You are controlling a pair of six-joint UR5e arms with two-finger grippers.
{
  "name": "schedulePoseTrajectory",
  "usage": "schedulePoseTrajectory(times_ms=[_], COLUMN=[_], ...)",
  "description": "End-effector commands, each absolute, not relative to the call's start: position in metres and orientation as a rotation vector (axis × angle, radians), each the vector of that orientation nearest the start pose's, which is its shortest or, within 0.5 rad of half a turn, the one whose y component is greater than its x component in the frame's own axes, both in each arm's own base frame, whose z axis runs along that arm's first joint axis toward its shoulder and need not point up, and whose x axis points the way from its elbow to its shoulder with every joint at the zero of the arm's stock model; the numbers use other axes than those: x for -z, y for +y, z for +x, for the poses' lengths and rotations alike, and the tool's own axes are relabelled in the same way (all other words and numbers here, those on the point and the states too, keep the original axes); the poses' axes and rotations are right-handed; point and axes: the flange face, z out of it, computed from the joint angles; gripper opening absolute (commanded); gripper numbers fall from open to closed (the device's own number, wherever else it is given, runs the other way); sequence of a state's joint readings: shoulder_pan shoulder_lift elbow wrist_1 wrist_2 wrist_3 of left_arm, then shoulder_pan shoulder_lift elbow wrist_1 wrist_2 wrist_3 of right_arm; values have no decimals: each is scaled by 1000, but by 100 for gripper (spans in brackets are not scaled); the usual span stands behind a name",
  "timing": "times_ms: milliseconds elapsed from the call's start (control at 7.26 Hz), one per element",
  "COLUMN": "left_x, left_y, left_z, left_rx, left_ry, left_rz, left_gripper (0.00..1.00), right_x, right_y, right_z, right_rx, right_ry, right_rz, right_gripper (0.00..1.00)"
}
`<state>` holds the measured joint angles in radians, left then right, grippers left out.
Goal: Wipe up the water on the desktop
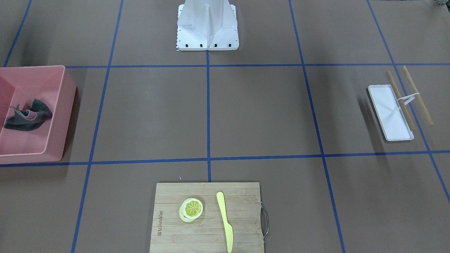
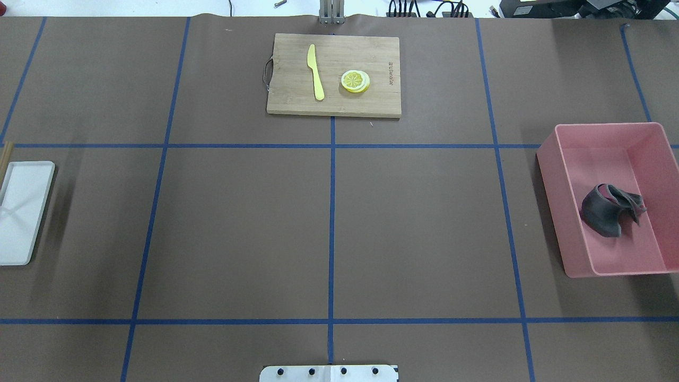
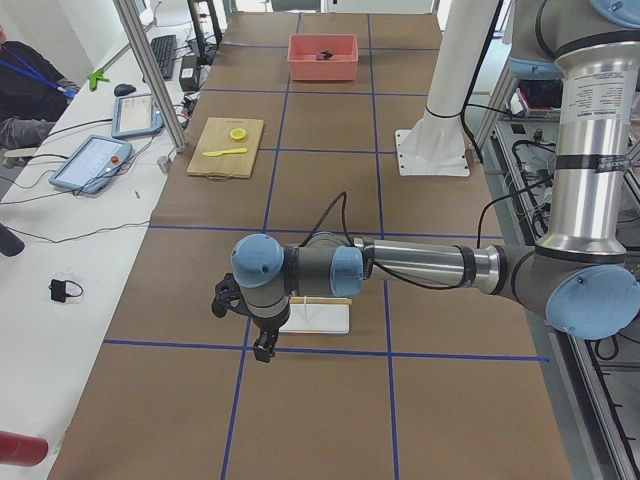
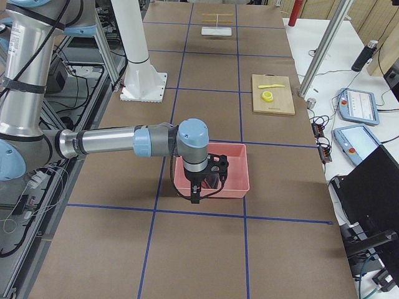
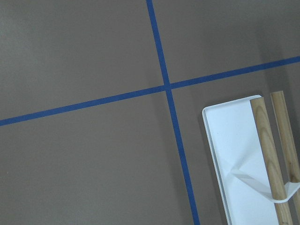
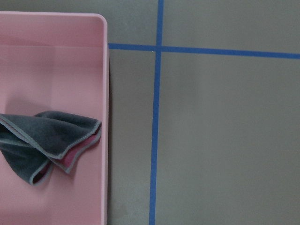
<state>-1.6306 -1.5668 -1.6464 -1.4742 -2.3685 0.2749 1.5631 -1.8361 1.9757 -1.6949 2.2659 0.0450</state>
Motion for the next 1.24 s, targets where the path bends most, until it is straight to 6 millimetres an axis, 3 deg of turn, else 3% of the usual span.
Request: schedulePoseTrajectory(times_ms=[0,551,1102], left_x=[-630,-631,-638], left_y=[-482,-475,-470], left_z=[-91,-91,-90], left_rx=[-195,-195,-192], left_ry=[791,792,794], left_rz=[112,111,99], left_gripper=[99,99,99], right_x=[-589,-562,-563], right_y=[-377,-378,-376], right_z=[73,70,73], right_rx=[-54,66,127], right_ry=[-701,-707,-706], right_rz=[-36,59,83], right_gripper=[100,100,100])
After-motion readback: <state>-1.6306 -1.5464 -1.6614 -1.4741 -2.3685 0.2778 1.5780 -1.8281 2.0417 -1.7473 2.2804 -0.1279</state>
